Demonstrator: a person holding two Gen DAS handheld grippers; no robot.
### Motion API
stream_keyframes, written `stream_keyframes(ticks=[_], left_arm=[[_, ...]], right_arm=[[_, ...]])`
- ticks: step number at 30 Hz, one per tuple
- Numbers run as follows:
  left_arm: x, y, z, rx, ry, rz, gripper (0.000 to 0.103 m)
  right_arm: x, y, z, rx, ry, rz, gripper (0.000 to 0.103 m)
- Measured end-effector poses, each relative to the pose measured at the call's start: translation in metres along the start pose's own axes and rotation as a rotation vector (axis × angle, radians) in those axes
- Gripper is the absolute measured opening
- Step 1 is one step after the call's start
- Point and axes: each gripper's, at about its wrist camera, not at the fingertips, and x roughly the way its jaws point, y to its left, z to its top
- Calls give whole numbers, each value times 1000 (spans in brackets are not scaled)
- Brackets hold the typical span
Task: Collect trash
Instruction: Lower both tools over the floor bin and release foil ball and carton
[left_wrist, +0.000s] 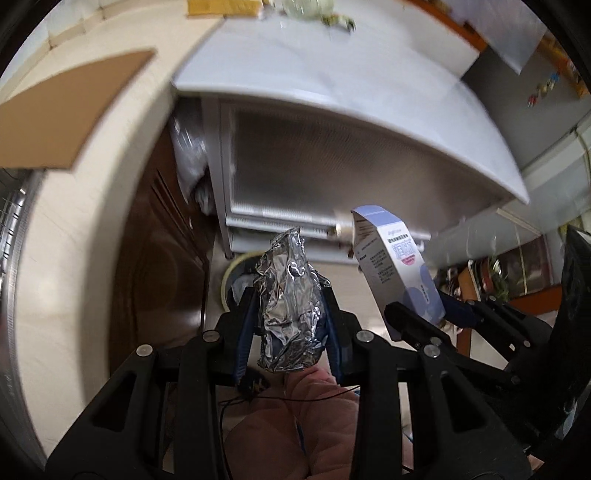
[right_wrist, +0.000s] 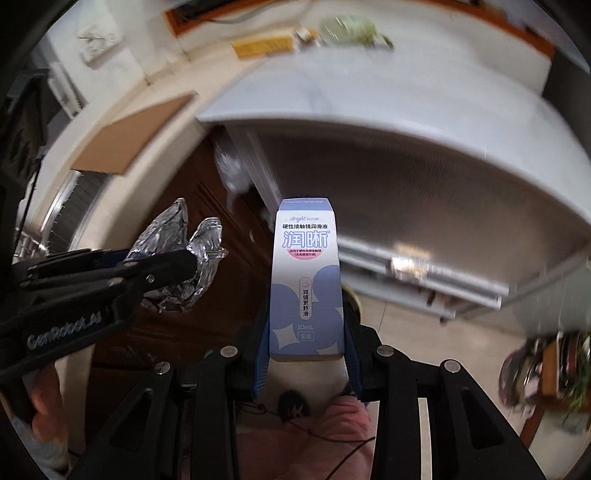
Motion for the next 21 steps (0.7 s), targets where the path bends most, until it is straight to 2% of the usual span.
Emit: stream_keyframes(ticks=[5,9,16,21], left_arm=[[52,-11,-13,21,61,30,30],[113,-4,-18,-21,107,56,30],[228,25,-22,-63,153,101,30],[302,59,-25,-113,189,112,33]], right_arm=[[56,-24,-27,69,101,13,34],[110,-42,-41,112,166,36,34],[226,-66,-46,159,253,86,34],[311,-71,-32,131,285,104,35]])
